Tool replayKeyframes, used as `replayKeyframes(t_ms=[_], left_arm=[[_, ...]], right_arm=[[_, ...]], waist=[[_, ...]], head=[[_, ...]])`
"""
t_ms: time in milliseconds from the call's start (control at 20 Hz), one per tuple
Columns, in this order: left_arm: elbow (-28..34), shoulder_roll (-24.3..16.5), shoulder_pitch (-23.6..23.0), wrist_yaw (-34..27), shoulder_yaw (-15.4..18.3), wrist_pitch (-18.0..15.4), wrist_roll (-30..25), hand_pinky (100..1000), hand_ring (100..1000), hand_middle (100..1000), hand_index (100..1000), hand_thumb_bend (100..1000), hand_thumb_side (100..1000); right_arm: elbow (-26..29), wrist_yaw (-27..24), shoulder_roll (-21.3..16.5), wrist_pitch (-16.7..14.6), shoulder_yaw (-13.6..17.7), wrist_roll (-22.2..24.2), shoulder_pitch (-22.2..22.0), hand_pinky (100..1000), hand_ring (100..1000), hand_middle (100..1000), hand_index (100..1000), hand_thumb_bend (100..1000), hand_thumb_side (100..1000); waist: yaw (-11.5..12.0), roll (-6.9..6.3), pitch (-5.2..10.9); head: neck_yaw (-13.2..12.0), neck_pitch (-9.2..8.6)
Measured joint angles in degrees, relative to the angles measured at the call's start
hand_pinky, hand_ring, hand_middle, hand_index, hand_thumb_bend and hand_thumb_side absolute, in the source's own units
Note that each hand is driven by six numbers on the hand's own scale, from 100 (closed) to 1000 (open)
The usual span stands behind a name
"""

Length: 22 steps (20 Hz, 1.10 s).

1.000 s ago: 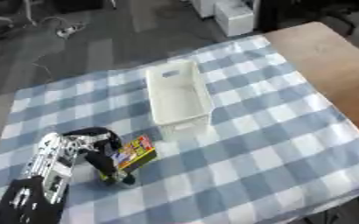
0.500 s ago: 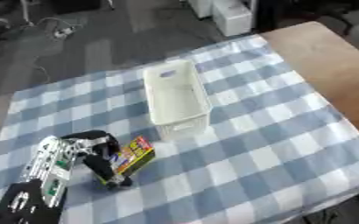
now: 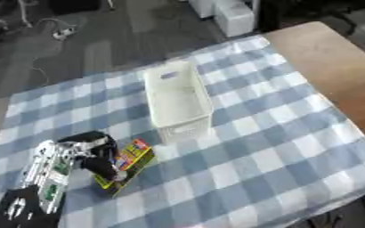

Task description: Pick up objects on the table and place them in the box.

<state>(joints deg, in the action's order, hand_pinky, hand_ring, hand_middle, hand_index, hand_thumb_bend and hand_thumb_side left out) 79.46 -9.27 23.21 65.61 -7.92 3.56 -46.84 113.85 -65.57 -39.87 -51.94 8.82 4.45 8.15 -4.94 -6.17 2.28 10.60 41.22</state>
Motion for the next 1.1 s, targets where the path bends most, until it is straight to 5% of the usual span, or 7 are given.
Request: replayKeyframes(t_ms=[400, 1100], left_arm=[[0.22, -0.31, -0.02, 0.91, 0.29, -0.32, 6.63, 100, 108, 225, 350, 348, 441], [4.64, -2.39, 2.36, 1.36, 1.37, -1.64, 8.51, 100, 103, 227, 340, 340, 459]], right_arm=[[0.00, 0.00, 0.00, 0.00, 0.00, -0.01, 0.00, 499, 475, 472, 592, 100, 1000], [0.00, 0.00, 0.00, -0.08, 0.00, -0.09, 0.00, 499, 475, 472, 592, 100, 1000]], waist=[[0.00, 0.00, 0.00], [0.09, 0.00, 0.16]], head=[[0.03, 0.00], [0.05, 0.02]])
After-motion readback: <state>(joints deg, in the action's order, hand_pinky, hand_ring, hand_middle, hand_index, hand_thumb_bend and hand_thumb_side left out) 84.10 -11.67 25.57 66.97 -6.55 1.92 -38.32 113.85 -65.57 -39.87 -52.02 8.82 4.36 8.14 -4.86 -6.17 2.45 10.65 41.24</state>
